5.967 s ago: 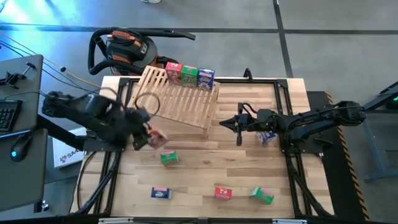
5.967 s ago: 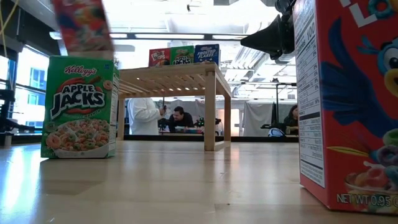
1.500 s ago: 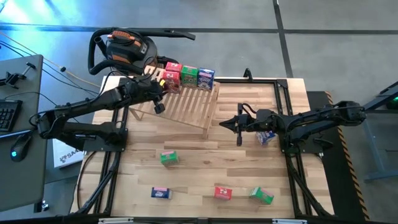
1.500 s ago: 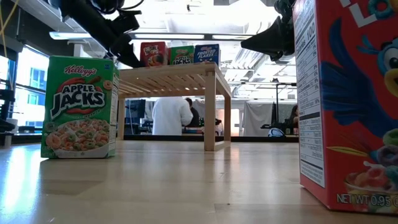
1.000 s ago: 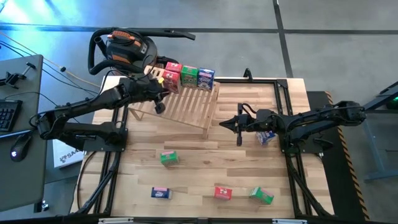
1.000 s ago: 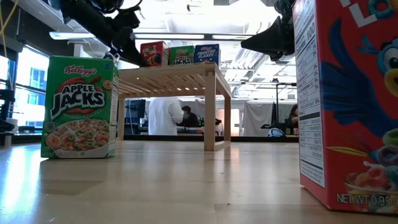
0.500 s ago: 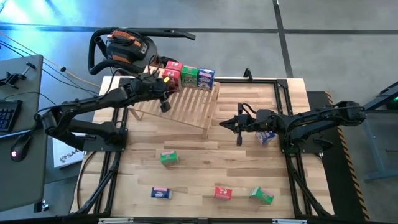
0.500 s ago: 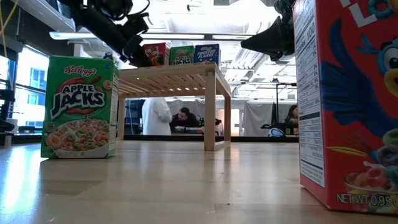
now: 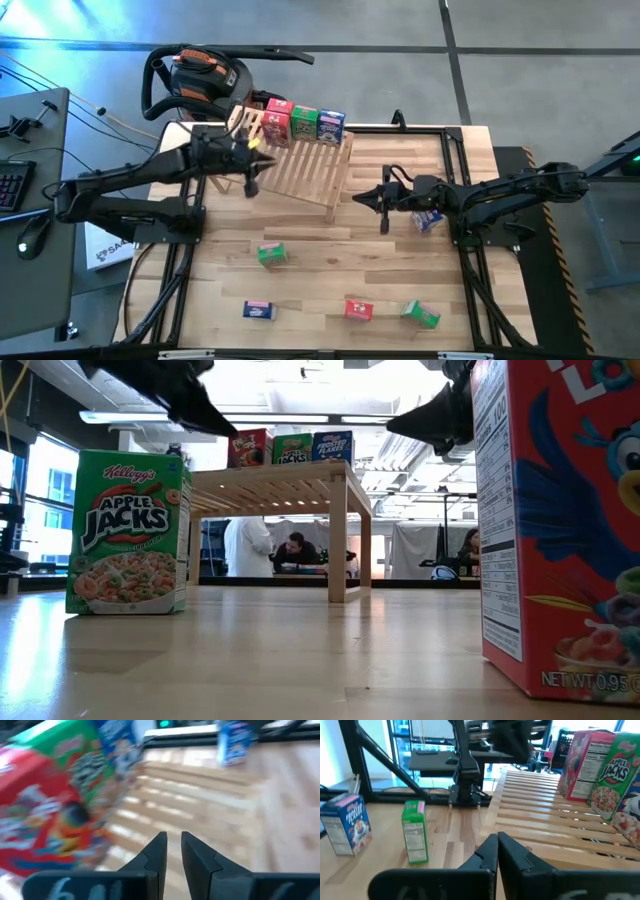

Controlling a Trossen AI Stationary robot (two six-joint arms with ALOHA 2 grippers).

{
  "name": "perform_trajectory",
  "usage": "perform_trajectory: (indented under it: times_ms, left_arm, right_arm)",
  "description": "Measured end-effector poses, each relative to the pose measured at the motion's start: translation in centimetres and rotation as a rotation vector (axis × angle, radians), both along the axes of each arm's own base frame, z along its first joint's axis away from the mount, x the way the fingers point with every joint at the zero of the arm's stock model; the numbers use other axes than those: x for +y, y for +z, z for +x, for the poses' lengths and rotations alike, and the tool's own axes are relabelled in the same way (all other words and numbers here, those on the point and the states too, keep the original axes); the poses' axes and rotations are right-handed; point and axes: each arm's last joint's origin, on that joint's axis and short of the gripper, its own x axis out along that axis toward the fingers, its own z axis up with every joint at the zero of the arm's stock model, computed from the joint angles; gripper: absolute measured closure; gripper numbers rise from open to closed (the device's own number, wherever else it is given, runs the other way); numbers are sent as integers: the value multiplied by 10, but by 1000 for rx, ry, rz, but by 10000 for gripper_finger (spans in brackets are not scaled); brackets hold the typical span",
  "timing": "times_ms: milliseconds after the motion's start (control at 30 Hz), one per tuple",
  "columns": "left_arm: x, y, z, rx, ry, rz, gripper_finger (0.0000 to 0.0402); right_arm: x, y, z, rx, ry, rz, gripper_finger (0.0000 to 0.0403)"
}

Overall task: Stack cereal on shelf
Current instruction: Put the left green cereal box aligned with the other green cereal box on the shelf

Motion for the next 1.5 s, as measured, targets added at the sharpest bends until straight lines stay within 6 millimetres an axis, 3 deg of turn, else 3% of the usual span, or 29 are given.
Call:
perform_trajectory:
  times_ms: [100,233,367,633,933,1267,1500]
  left_arm:
    - [-16,-1,-4,-46,-55,-23,355]
    - [-34,-18,-13,-143,-115,-72,355]
    - [-47,-34,-16,-150,-151,-245,355]
    - [-83,-23,-1,-89,-285,-435,348]
    - [-125,-3,12,308,-142,-471,258]
    - [-159,20,46,629,-4,-492,171]
    - [-171,12,70,744,37,-468,142]
  right_arm:
    - [1,5,2,-18,5,20,403]
    - [6,9,7,-24,24,33,402]
    - [12,10,14,-8,37,31,402]
    - [13,12,17,2,34,13,402]
    - [12,9,17,31,17,10,402]
    - [12,6,17,56,16,9,402]
    - [12,5,17,71,17,9,402]
